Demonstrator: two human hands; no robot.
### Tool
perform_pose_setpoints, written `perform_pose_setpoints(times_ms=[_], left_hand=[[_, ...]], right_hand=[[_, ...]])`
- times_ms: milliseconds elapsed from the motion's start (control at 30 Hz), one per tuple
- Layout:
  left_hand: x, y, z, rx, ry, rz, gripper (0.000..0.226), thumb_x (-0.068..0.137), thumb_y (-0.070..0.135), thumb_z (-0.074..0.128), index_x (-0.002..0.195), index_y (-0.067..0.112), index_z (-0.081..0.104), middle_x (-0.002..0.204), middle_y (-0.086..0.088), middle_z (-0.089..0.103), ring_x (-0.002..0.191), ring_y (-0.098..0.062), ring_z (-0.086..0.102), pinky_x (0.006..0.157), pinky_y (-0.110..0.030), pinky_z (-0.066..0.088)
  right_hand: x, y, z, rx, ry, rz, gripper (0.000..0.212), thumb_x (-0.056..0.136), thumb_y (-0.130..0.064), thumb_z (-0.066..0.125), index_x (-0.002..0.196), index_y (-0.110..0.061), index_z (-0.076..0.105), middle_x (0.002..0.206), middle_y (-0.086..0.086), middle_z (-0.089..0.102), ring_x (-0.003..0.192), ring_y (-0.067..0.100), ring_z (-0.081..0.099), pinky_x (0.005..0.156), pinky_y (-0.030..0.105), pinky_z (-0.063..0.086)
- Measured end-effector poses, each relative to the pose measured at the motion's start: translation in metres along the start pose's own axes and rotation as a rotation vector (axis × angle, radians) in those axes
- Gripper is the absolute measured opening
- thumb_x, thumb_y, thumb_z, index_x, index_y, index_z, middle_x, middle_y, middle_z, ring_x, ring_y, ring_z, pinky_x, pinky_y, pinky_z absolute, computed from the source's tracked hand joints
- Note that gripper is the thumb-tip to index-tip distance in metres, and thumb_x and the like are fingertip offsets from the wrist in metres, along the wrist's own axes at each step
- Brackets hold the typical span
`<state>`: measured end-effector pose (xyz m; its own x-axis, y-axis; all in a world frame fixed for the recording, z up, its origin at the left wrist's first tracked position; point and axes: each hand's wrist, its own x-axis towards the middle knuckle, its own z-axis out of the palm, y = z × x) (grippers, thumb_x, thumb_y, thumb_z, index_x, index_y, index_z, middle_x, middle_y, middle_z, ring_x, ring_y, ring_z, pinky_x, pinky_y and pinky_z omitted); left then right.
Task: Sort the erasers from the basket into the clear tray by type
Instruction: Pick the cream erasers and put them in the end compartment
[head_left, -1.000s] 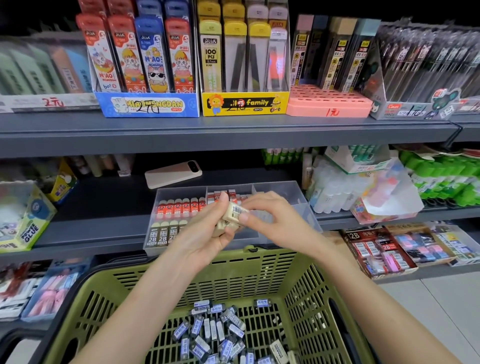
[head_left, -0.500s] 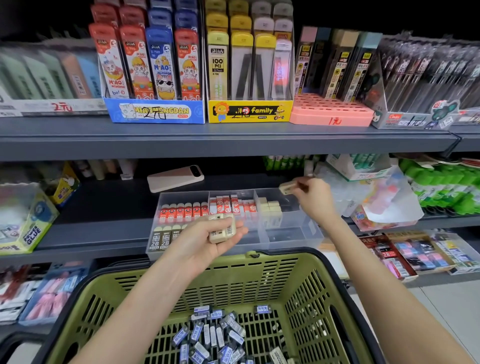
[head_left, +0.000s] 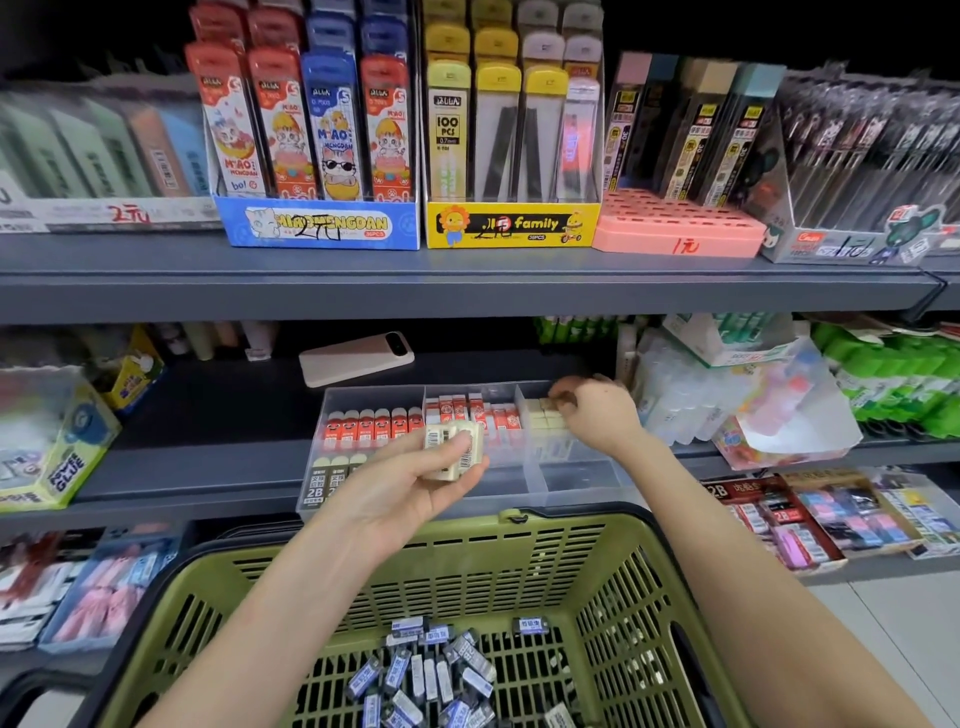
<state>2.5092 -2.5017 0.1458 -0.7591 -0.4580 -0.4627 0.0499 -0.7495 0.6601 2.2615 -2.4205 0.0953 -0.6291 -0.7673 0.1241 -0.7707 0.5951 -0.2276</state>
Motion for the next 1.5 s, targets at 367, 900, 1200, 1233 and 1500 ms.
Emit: perform_pose_setpoints(times_ms=[367,900,1200,1233,1500], left_hand=[[-0.001,-0.008,0.006,0.097,-0.063,0.065,0.049,0.068,0.011,0.072,0.113,-0.003,0.058,0.099,-0.015,0.073,0.093,-0.029,0.07,0.061,-0.022,0.056],[-0.004,-0.011,0.007,0.335,0.053,0.201,0.056,0.067,0.034,0.071,0.11,0.003,0.054,0.07,-0.002,0.071,0.06,-0.01,0.066,0.041,-0.017,0.042],[-0.009,-0.014,0.007,0.565,0.045,0.294,0.066,0.06,0.051,0.07,0.092,-0.006,0.065,0.073,-0.002,0.053,0.057,-0.009,0.048,0.049,-0.017,0.044],[-0.009,-0.013,0.006,0.559,0.034,0.292,0.063,0.062,0.049,0.07,0.091,-0.005,0.066,0.073,-0.002,0.054,0.056,-0.009,0.049,0.049,-0.017,0.045],[-0.006,-0.013,0.004,0.532,0.008,0.275,0.051,0.074,0.022,0.072,0.112,-0.009,0.061,0.099,-0.014,0.059,0.071,-0.014,0.061,0.063,-0.018,0.053]], right_hand=[[-0.079,-0.071,-0.059,0.716,-0.003,-0.166,0.027,0.091,-0.042,0.054,0.067,-0.033,0.063,0.063,-0.014,0.064,0.057,-0.004,0.053,0.058,0.013,0.036],[-0.05,0.018,-0.07,0.536,0.201,0.063,0.012,0.089,-0.021,0.062,0.095,-0.013,0.07,0.093,0.008,0.072,0.087,0.018,0.064,0.078,0.029,0.049],[-0.033,0.028,-0.036,-0.127,0.006,-0.133,0.019,0.092,-0.042,0.05,0.103,-0.042,0.066,0.077,-0.011,0.061,0.099,0.022,0.052,0.08,0.033,0.022],[-0.033,0.029,-0.035,-0.133,-0.013,-0.138,0.02,0.093,-0.041,0.048,0.103,-0.042,0.065,0.077,-0.011,0.059,0.099,0.021,0.05,0.079,0.033,0.021],[-0.03,0.029,-0.028,-0.264,-0.154,-0.2,0.036,0.099,-0.037,0.028,0.115,-0.036,0.061,0.107,-0.002,0.065,0.113,0.017,0.043,0.081,0.034,0.015]])
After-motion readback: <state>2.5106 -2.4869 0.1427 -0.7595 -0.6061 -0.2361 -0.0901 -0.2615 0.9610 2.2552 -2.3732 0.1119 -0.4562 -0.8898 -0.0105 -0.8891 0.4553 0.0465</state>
